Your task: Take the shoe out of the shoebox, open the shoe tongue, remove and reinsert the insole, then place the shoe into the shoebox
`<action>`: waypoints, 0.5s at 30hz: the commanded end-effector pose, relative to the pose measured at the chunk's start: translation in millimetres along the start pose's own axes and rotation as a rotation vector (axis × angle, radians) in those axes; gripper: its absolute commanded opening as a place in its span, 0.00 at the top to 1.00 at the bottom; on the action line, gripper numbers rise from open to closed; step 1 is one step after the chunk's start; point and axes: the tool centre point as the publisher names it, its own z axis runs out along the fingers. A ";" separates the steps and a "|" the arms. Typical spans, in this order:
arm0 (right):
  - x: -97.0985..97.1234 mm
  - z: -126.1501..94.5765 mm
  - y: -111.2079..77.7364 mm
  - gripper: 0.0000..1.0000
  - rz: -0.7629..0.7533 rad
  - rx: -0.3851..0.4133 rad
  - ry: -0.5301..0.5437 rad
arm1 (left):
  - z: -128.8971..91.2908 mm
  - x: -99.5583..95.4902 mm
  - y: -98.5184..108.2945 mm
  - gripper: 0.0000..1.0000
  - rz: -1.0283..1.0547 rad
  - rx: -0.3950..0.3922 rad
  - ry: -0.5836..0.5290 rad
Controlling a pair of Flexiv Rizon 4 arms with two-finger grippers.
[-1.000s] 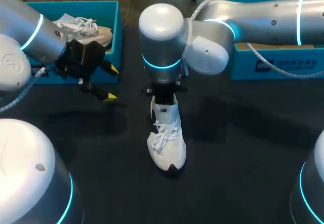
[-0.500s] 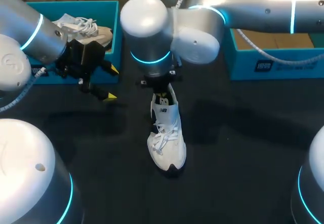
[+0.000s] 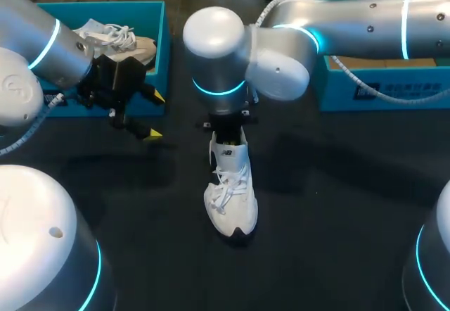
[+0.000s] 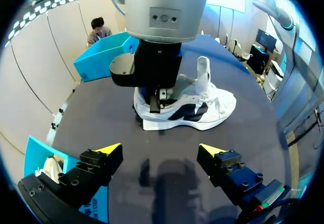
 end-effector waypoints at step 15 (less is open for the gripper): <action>-3.0 -2.0 -37.0 1.00 0.077 0.075 -0.014 | -0.5 0.0 0.1 0.00 0.001 -0.002 0.001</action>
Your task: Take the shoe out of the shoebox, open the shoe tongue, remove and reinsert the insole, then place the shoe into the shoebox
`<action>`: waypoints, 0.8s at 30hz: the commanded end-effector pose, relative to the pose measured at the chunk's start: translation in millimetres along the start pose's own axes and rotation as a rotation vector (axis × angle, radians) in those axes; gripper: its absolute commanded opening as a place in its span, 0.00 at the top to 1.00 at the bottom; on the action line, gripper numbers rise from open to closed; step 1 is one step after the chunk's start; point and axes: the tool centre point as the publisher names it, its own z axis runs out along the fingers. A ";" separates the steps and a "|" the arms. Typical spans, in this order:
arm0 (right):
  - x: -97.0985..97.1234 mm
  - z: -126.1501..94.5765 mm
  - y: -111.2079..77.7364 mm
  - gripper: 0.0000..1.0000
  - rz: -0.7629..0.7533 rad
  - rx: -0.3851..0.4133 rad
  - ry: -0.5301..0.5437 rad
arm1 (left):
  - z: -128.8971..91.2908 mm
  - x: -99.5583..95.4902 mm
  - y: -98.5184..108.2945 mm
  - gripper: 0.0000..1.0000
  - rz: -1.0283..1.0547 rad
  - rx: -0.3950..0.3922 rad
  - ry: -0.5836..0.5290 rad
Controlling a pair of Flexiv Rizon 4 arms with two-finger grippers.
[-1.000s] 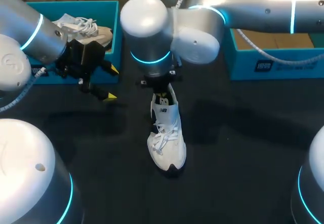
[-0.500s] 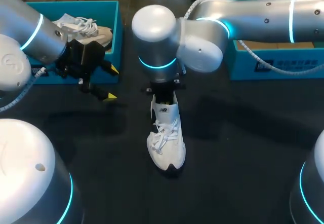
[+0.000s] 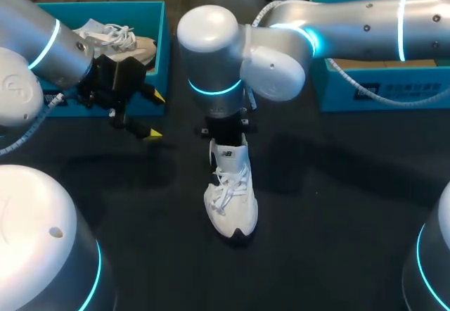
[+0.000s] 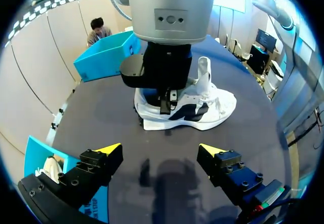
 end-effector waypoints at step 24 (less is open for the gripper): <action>-2.8 -65.4 -27.4 1.00 -0.062 0.219 -0.014 | -0.5 0.0 0.1 0.00 0.001 -0.002 0.001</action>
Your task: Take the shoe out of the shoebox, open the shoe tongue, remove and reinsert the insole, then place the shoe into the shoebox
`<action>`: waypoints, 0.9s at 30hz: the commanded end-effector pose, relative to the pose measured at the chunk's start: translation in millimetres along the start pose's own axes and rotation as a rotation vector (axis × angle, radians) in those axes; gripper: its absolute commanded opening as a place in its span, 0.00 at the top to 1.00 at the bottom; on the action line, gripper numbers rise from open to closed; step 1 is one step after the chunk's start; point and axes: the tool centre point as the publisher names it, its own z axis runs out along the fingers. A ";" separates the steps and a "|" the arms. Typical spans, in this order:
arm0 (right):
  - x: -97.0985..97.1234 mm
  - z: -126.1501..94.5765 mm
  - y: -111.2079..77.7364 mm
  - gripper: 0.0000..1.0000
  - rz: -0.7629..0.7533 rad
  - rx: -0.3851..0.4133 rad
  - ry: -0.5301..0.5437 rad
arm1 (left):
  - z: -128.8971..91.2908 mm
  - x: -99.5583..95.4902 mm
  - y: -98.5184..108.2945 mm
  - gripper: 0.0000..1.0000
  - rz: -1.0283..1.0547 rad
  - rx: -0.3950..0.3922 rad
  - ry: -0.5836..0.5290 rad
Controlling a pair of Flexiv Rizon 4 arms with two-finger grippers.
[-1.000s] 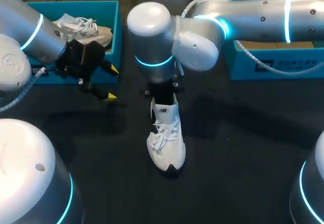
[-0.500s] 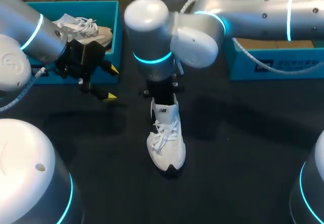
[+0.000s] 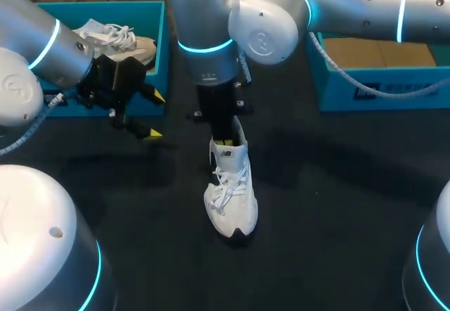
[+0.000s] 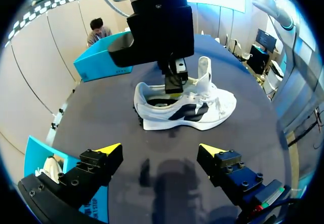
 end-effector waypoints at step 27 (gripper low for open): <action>-16.1 20.4 -15.0 0.00 -0.114 0.093 0.125 | -0.5 0.0 0.1 0.00 0.001 -0.002 0.001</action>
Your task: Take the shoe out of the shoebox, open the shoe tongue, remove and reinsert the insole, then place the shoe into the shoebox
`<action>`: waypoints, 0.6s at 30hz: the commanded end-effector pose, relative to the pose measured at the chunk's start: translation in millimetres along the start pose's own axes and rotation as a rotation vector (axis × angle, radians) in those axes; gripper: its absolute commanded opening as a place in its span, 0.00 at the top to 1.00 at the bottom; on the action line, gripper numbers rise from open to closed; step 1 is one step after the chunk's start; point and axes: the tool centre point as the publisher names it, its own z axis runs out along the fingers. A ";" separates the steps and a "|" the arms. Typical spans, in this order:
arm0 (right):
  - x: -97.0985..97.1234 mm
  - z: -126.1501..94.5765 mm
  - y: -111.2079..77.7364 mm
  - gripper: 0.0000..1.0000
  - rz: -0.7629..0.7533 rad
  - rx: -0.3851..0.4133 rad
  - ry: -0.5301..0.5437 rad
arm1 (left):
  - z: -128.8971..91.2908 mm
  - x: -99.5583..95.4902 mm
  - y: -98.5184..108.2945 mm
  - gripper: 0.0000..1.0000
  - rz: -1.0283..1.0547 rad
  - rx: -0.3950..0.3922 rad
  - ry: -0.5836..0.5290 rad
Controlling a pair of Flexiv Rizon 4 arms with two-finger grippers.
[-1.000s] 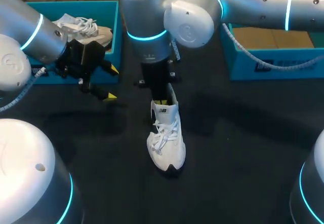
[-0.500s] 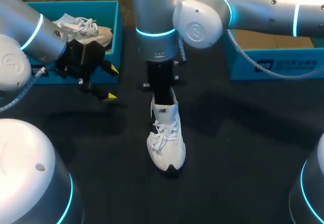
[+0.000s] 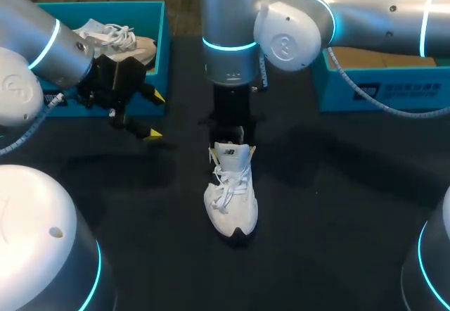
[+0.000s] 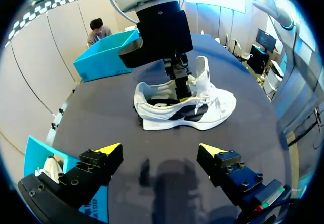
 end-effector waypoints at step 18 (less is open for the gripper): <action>3.2 -8.6 -10.7 0.00 -0.009 -0.001 -0.011 | -0.5 0.0 0.1 0.00 0.001 -0.002 0.001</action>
